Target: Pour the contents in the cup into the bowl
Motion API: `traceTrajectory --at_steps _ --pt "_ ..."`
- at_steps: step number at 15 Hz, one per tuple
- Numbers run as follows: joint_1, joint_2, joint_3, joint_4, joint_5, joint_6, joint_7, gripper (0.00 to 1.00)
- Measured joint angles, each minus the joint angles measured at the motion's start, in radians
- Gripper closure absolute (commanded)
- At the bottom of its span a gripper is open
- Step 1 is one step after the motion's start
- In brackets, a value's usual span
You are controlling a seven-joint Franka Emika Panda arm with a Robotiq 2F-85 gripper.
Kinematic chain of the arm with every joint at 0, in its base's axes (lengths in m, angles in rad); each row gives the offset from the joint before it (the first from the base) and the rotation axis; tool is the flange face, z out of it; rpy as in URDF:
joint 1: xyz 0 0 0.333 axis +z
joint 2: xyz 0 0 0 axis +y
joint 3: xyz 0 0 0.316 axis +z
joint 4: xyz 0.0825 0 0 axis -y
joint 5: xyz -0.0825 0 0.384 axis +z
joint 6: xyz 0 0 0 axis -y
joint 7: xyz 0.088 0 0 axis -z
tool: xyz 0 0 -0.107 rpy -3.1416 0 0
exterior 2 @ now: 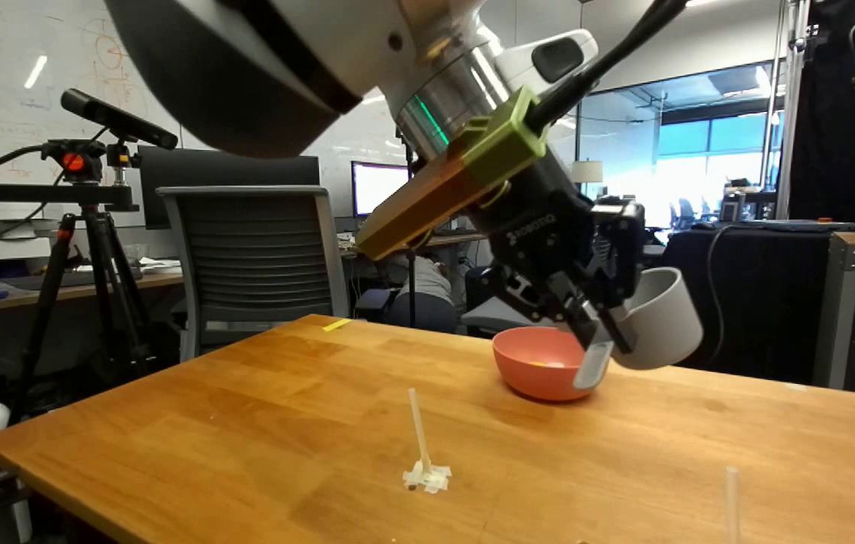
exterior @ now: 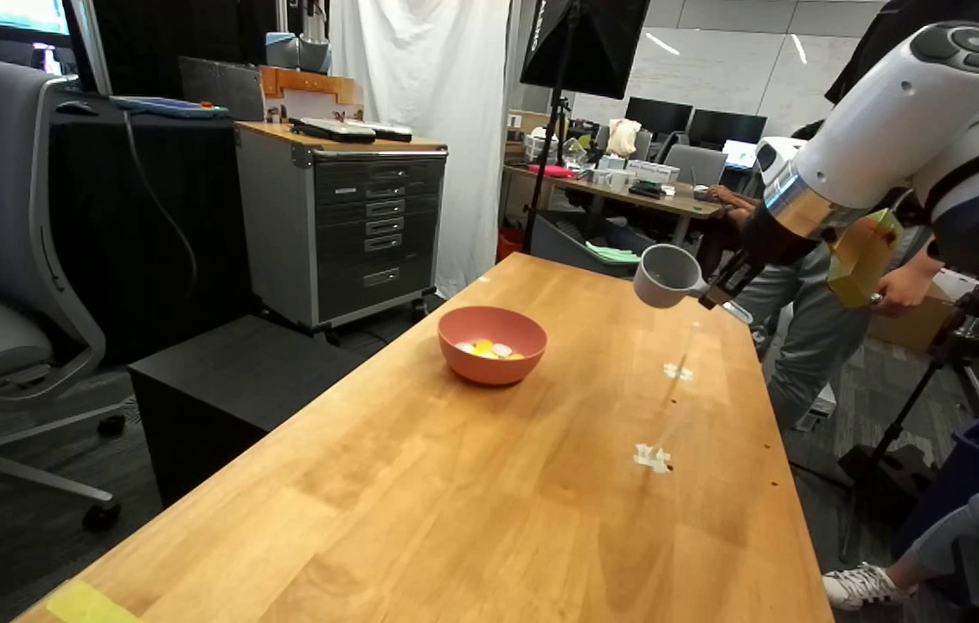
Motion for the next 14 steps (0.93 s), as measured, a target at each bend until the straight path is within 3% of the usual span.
traceTrajectory --at_steps 3,4,8,9,10,14 --pt "-0.055 0.003 0.078 -0.100 0.245 0.080 -0.182 0.79" --pt "-0.089 0.008 0.125 -0.133 0.327 0.097 -0.243 0.87" --pt "-0.301 0.071 0.414 -0.221 0.663 0.121 -0.484 0.87" --pt "-0.356 0.100 0.489 -0.224 0.749 0.119 -0.546 0.53" --pt "-0.410 0.133 0.563 -0.221 0.834 0.116 -0.609 0.52" --pt "-0.660 0.222 0.851 -0.151 1.108 -0.011 -0.844 0.22"
